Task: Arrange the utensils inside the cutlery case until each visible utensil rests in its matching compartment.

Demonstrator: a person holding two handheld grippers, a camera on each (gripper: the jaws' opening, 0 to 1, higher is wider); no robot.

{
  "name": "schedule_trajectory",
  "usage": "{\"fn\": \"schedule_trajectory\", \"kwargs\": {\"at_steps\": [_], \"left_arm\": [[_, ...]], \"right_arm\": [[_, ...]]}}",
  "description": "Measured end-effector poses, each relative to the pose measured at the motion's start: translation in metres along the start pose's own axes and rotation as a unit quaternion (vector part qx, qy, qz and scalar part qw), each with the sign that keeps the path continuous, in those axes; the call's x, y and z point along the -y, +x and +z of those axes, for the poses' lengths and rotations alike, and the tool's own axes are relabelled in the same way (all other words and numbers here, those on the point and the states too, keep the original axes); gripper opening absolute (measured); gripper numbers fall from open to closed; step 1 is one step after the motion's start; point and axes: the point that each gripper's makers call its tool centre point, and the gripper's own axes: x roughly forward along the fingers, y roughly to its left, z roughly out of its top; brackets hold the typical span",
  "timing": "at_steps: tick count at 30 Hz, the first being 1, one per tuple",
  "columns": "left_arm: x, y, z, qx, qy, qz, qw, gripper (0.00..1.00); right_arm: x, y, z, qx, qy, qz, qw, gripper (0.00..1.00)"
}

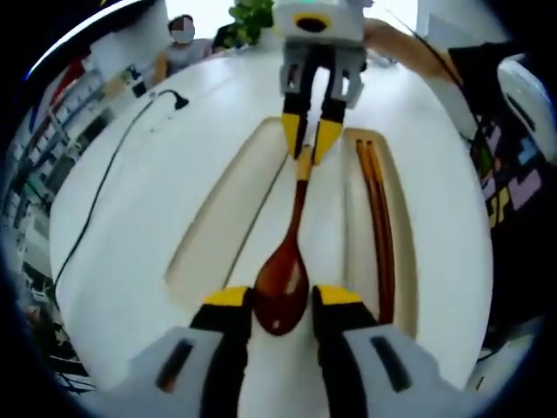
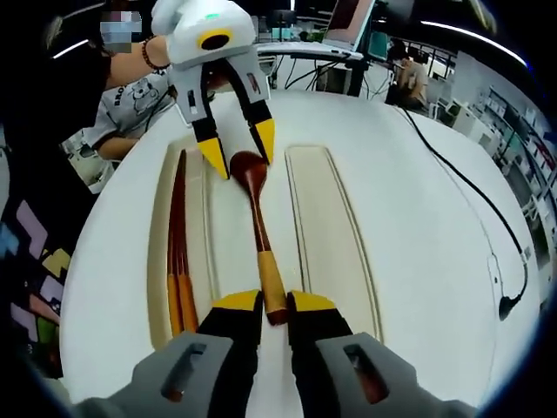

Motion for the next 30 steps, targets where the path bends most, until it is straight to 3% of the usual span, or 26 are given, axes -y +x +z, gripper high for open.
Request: {"fn": "schedule_trajectory", "kwargs": {"at_steps": [6,10,23,25,26,27,30], "left_arm": [[-0.001,0.001,0.001,0.021,-0.022,-0.014,0.9994,0.3],[0.002,0.002,0.002,0.022,-0.023,-0.021,0.9993,0.28],[-0.002,0.004,0.007,0.045,-0.034,-0.022,0.9982,0.26],[-0.004,0.002,0.013,0.062,-0.039,-0.022,0.9971,0.21],[-0.005,-0.002,0.02,0.084,-0.049,-0.023,0.995,0.17],[-0.007,-0.004,0.021,0.085,-0.066,-0.022,0.994,0.09],[-0.001,0.0,0.018,0.081,-0.048,-0.035,0.995,0.07]], "right_arm": [[-0.005,0.001,0.002,0.019,0.004,0.021,0.9996,0.09],[-0.004,0.0,0.002,0.032,0.033,0.046,0.9979,0.09],[-0.003,-0.004,0.002,0.066,0.081,0.053,0.9931,0.09],[-0.004,-0.005,0.002,0.068,0.088,0.057,0.9922,0.08],[-0.006,-0.006,0.003,0.071,0.096,0.066,0.9907,0.07],[-0.005,-0.009,0.009,0.088,0.115,0.066,0.9872,0.05],[-0.001,-0.012,0.008,0.08,0.092,0.052,0.9911,0.05]]}}
